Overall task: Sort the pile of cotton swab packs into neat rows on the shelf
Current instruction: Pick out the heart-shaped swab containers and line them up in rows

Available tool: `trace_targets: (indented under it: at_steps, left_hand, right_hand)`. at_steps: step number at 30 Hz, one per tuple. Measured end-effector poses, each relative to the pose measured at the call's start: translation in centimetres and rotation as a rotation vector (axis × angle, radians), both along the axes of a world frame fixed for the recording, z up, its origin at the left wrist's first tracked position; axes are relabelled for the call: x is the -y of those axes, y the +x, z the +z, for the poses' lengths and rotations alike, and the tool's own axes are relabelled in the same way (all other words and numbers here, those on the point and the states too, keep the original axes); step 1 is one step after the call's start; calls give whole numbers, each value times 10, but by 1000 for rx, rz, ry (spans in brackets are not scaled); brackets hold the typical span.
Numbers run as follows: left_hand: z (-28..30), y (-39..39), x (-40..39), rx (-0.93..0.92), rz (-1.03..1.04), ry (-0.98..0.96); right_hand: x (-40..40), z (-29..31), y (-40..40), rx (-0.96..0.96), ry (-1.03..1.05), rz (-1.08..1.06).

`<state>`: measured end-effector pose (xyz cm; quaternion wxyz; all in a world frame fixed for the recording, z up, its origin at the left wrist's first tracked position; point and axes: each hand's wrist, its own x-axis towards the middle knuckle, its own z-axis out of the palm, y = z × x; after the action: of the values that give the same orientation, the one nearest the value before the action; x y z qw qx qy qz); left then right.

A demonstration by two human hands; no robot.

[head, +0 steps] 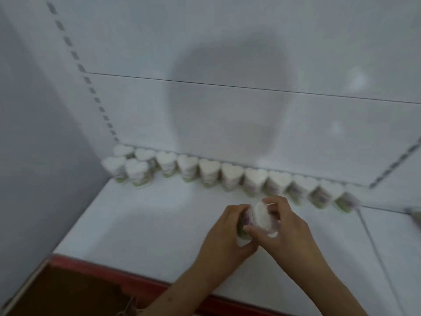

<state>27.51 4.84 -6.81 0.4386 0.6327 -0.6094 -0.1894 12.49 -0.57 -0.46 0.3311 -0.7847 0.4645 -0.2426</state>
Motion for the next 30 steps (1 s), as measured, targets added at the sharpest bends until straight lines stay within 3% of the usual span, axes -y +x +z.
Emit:
trace_targets:
  at_steps: [5,9,13,18,30]
  left_hand:
    - [-6,71,-27,44,465,-116]
    - [-8,122,-35,-85,686,-48]
    - [-6,145,-24,-35,738,-28]
    - [-10,154,-3,-62,777,-23]
    - [-12,144,13,-110,828,-83]
  right_hand:
    - [-11,-19,73,148,-47,225]
    - [-14,-55,114,-88,-180,334]
    - [-20,-89,135,-269,-337,308]
    - [-16,-97,134,-255,-431,252]
    - [-14,-100,136,-235,-428,246]
